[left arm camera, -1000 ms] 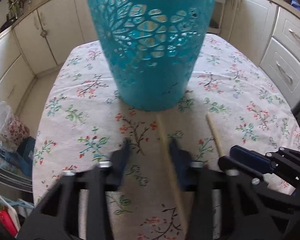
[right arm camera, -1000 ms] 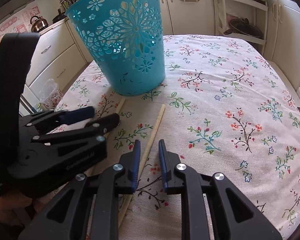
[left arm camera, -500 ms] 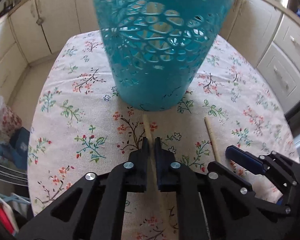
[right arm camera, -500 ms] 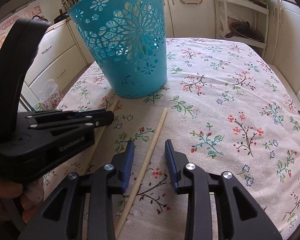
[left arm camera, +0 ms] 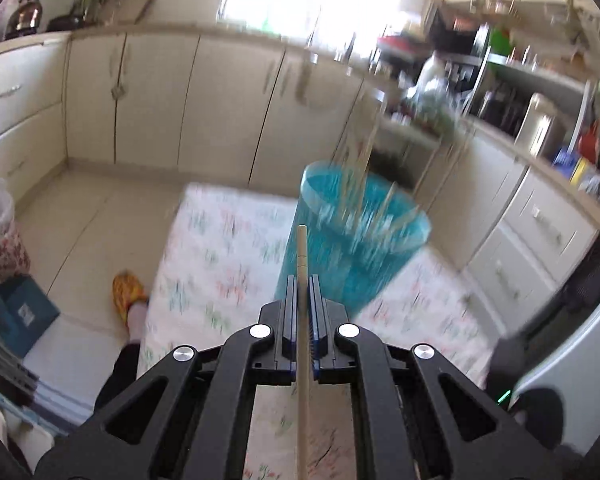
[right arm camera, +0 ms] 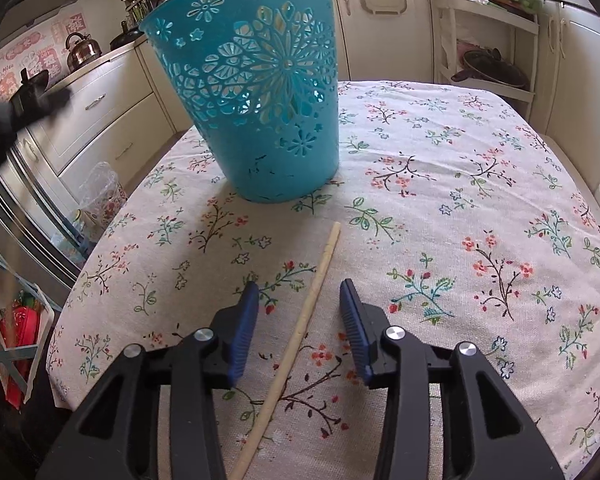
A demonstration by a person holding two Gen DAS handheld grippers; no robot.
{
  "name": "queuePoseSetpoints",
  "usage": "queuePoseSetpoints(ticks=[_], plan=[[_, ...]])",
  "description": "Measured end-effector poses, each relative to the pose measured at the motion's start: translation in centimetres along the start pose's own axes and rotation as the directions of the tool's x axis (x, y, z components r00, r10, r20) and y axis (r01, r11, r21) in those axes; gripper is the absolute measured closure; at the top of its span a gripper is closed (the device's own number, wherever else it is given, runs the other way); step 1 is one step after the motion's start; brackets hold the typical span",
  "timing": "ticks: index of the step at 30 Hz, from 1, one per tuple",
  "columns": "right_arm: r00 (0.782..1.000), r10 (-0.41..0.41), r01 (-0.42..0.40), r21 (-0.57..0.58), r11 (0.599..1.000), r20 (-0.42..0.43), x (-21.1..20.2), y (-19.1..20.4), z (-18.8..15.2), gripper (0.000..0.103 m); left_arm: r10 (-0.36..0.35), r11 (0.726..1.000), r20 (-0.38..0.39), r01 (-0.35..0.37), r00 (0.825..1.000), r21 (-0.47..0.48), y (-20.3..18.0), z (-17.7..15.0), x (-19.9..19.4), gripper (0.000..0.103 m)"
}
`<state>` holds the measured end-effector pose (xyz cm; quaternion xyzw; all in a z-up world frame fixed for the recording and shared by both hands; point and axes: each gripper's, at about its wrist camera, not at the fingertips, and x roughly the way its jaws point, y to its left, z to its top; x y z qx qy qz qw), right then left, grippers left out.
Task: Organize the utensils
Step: 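Lift the stick over the teal basket and open the left gripper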
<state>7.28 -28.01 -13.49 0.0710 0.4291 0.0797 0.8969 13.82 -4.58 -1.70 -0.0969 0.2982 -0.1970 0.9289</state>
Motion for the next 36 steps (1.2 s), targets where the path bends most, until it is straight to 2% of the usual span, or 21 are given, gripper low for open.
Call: queuePoseSetpoints(ticks=[6,10,13,17,21,29,34,36], plan=[[1.000,-0.001,0.001,-0.008,1.000,0.004,-0.1,0.3,-0.1,0.058,-0.052,0.999,0.142,0.052,0.989,0.007,-2.2,5.5,-0.4,0.098],[1.000,0.011,-0.011,0.005,1.000,0.004,-0.2,0.2,-0.1,0.058,-0.057,0.998,0.267,0.050,0.962,0.033,-4.7,9.6,0.4,0.098],[1.000,0.019,-0.019,0.014,1.000,0.004,0.0,0.0,0.0,0.057,-0.051,0.998,0.319,0.041,0.946,0.039,-6.0,11.6,1.9,0.098],[1.000,0.029,-0.029,0.013,0.999,0.001,0.0,-0.1,0.0,0.055,-0.022,1.000,0.341,0.019,0.940,0.013,-6.6,12.6,4.5,0.098],[0.999,0.034,-0.034,0.014,0.999,0.000,-0.1,-0.1,0.0,0.054,0.014,1.000,0.337,-0.010,0.942,-0.016,-6.3,12.4,6.9,0.098],[0.999,0.044,-0.044,0.023,0.999,-0.003,0.0,-0.3,0.2,0.053,0.051,0.998,0.260,-0.056,0.964,0.012,-5.8,10.4,9.2,0.098],[0.999,0.043,-0.042,0.021,0.999,-0.003,0.1,-0.2,0.2,0.053,0.060,0.992,0.181,-0.079,0.982,0.097,-6.7,9.2,10.2,0.098],[0.999,0.040,-0.040,0.018,0.999,-0.004,0.1,-0.1,0.2,0.053,0.069,0.987,0.118,-0.085,0.991,0.137,-7.1,8.7,10.9,0.097]])
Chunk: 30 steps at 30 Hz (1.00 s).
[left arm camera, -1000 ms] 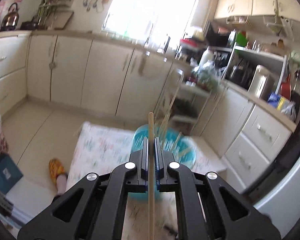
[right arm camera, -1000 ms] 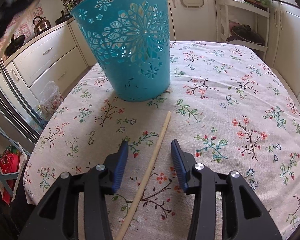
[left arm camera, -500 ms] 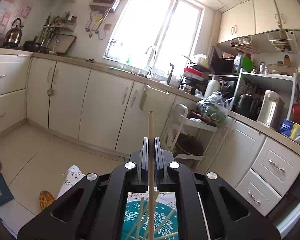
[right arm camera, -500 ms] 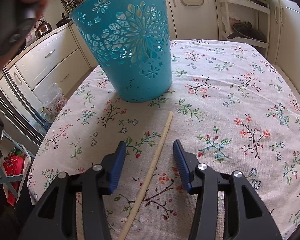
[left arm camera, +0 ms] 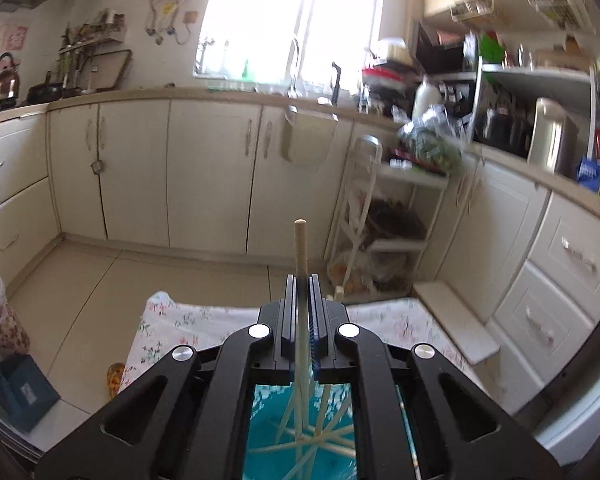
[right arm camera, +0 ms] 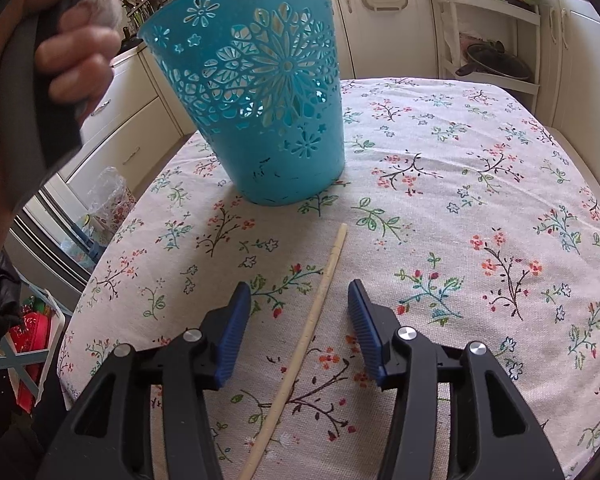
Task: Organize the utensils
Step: 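Lift the stick over the teal basket and open the left gripper, then grasp the last loose wooden stick with the right gripper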
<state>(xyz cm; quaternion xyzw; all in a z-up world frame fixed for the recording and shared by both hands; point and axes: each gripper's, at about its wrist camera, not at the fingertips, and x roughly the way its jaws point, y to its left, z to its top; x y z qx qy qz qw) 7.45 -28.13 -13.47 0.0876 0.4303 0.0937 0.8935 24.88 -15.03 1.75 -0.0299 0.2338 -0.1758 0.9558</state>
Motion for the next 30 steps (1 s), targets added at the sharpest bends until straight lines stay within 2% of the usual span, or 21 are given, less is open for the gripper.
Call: queuePoseSetpoints(ticks=[2,3,5,6,7,10,13,16,19,21,23,26,30], plan=[[1.000,0.002,-0.002,0.001,1.000,-0.002,0.0,-0.1,0.0,0.053,0.008,1.000,-0.037,-0.007,0.999,0.025,-0.1,-0.4,0.1,0.095],[1.000,0.003,-0.003,0.004,1.000,-0.004,0.0,-0.1,0.0,0.053,0.012,1.000,-0.038,-0.011,0.999,0.025,0.1,-0.6,-0.4,0.090],[1.000,0.008,-0.008,0.011,1.000,-0.007,-0.1,-0.3,0.1,0.053,0.027,1.000,-0.017,-0.027,0.999,0.006,0.9,-0.9,-2.0,0.075],[1.000,0.009,-0.009,0.018,1.000,-0.007,-0.2,-0.4,0.1,0.053,0.038,0.999,-0.001,-0.038,0.999,-0.006,1.4,-1.1,-2.9,0.061],[1.000,0.012,-0.011,0.026,1.000,-0.008,-0.3,-0.5,0.1,0.053,0.053,0.998,0.020,-0.052,0.998,-0.022,2.0,-1.5,-4.1,0.055],[1.000,-0.002,0.002,0.040,0.999,-0.008,-0.4,-0.8,0.0,0.053,0.090,0.994,0.044,-0.087,0.995,-0.066,4.0,-3.3,-7.0,0.048],[1.000,-0.029,0.029,0.025,0.999,-0.005,-0.5,-0.5,-0.1,0.054,0.136,0.985,-0.002,-0.136,0.991,-0.110,6.4,-6.5,-8.2,0.039],[0.996,-0.087,0.087,-0.023,0.996,0.003,-0.3,0.3,-0.2,0.056,0.155,0.974,-0.130,-0.174,0.979,-0.147,8.7,-10.4,-6.6,0.037],[0.985,-0.174,0.175,-0.091,0.980,0.015,-0.1,1.3,-0.5,0.068,0.150,0.966,-0.223,-0.190,0.963,-0.173,9.8,-13.4,-4.9,0.037],[0.981,-0.193,0.193,-0.128,0.973,0.017,-0.3,1.6,-0.7,0.075,0.145,0.966,-0.272,-0.196,0.951,-0.168,9.9,-14.9,-3.8,0.037],[0.983,-0.181,0.180,-0.159,0.971,0.003,-0.4,2.0,-0.8,0.093,0.141,0.970,-0.294,-0.191,0.945,-0.150,9.8,-16.1,-3.4,0.037],[0.985,-0.175,0.171,-0.178,0.969,-0.009,-0.4,2.3,-0.8,0.095,0.132,0.973,-0.319,-0.184,0.939,-0.139,9.6,-16.6,-3.0,0.037],[0.997,-0.057,0.057,-0.004,0.998,-0.049,-0.6,-0.2,-0.2,0.097,0.121,0.973,-0.324,-0.176,0.938,-0.147,9.7,-17.1,-3.0,0.035]])
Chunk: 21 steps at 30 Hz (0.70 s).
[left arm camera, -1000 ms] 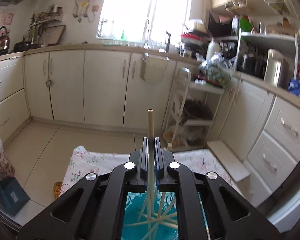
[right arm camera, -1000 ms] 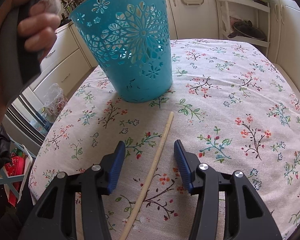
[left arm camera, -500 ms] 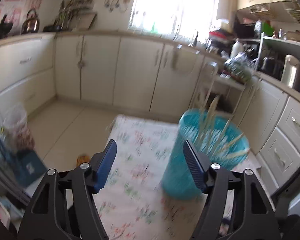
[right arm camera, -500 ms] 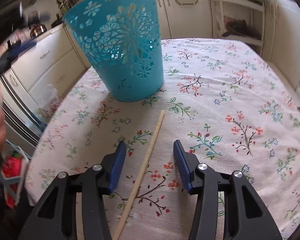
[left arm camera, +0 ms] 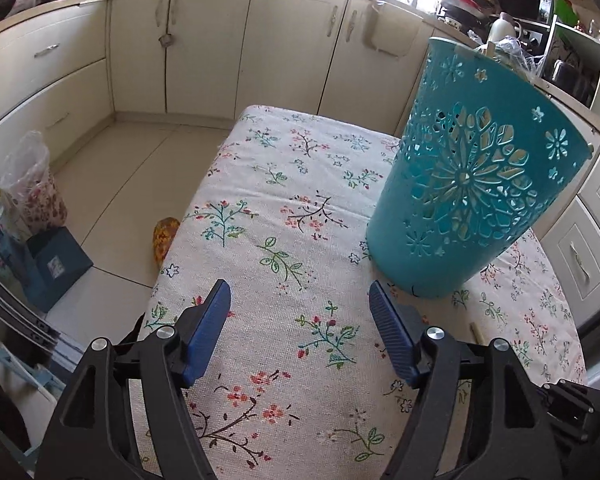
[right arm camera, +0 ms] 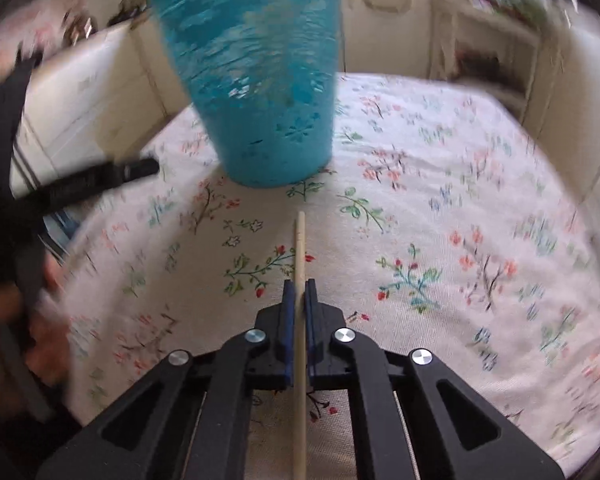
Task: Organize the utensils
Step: 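Grasp the last loose wooden stick with the right gripper, then lift the stick over the teal basket and open the right gripper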
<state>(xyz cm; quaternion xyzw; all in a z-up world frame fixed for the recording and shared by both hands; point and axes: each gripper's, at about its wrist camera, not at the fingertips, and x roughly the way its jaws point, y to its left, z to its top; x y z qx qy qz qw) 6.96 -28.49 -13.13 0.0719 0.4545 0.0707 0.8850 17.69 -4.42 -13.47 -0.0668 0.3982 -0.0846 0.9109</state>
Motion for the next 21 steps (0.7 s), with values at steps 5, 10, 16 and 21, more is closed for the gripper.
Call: queuePoseSetpoints(ticks=[5,10,16,21], plan=[[0.984,0.169,-0.176,0.163,0.971,0.060,-2.4,-2.5,0.4,0.097,0.007,1.000,-0.009,-0.007,1.000,0.004,-0.7,0.5,0.6,0.034],[0.935,0.291,-0.332,0.210,0.920,0.204,-6.6,-2.2,2.0,0.097,0.013,1.000,-0.008,-0.013,1.000,0.007,-0.8,0.5,0.7,0.034],[0.863,0.320,-0.401,0.145,0.904,0.392,-11.2,-1.5,6.5,0.097,0.018,1.000,-0.005,-0.018,1.000,0.008,-0.7,0.5,0.5,0.034],[0.824,0.289,-0.380,0.097,0.920,0.488,-12.1,-0.2,11.1,0.097,0.029,1.000,0.003,-0.029,1.000,0.012,-0.8,0.6,0.3,0.034]])
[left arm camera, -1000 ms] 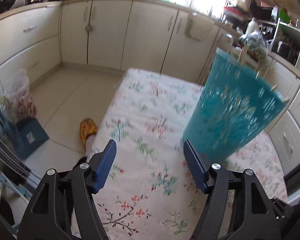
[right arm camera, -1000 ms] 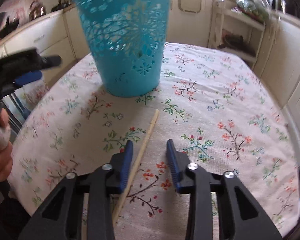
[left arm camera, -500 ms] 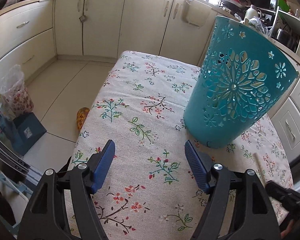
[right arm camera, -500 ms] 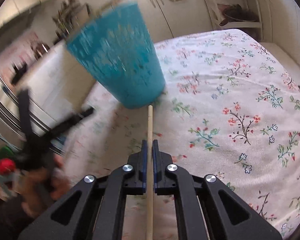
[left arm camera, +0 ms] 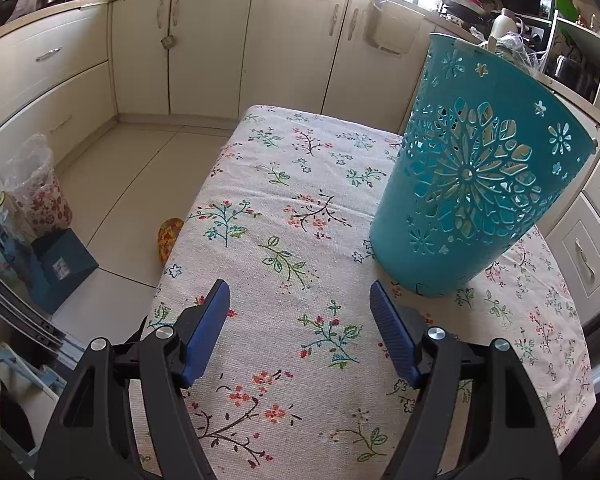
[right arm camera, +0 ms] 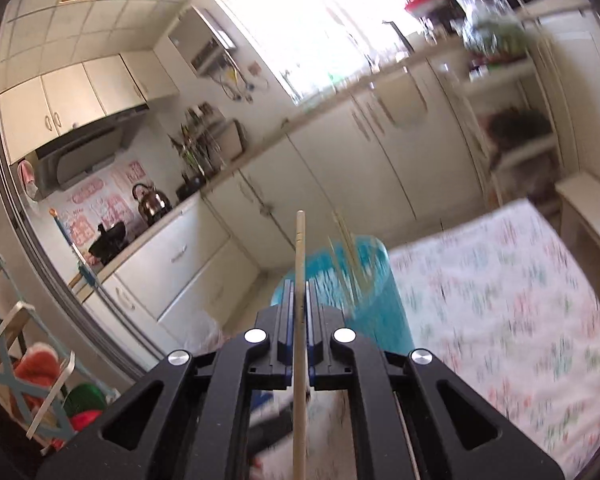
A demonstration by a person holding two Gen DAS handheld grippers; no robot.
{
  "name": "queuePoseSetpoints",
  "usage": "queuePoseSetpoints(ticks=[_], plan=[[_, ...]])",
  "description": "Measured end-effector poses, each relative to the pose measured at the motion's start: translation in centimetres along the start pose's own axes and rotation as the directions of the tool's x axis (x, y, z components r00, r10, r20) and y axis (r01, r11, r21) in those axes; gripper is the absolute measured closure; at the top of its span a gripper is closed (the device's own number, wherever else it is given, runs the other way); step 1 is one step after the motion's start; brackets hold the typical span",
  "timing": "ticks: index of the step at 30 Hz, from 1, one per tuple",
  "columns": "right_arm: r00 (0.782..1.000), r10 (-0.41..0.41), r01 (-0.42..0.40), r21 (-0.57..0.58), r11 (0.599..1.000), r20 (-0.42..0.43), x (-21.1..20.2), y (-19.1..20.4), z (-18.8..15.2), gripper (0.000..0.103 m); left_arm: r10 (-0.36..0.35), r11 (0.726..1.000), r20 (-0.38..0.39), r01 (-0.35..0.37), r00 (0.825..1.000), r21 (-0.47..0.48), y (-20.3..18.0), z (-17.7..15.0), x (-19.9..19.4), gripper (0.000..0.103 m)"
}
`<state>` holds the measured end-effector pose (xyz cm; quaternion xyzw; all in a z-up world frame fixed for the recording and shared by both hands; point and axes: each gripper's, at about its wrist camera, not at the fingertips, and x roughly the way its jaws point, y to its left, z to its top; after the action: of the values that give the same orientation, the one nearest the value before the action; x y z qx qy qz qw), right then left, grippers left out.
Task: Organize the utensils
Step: 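Lift the stick over the teal basket and open the right gripper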
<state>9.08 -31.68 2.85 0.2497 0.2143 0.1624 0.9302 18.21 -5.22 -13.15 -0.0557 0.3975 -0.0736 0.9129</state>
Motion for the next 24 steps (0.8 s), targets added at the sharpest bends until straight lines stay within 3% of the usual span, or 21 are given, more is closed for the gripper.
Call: queuePoseSetpoints(ticks=[10,20,24], plan=[[0.980,-0.128,0.135,-0.036,0.990,0.151,5.3,1.8,3.9,0.097,0.013,1.000,-0.001,-0.013,1.000,0.018,-0.5,0.1,0.0,0.034],[0.950,-0.225,0.241,-0.050,0.969,0.217,8.8,1.8,4.8,0.097,-0.011,1.000,-0.002,0.011,1.000,0.001,0.0,0.1,0.1,0.034],[0.940,-0.279,0.293,-0.046,0.955,0.195,10.4,1.6,4.7,0.097,-0.022,1.000,0.000,0.022,1.000,-0.011,0.2,0.1,0.2,0.034]])
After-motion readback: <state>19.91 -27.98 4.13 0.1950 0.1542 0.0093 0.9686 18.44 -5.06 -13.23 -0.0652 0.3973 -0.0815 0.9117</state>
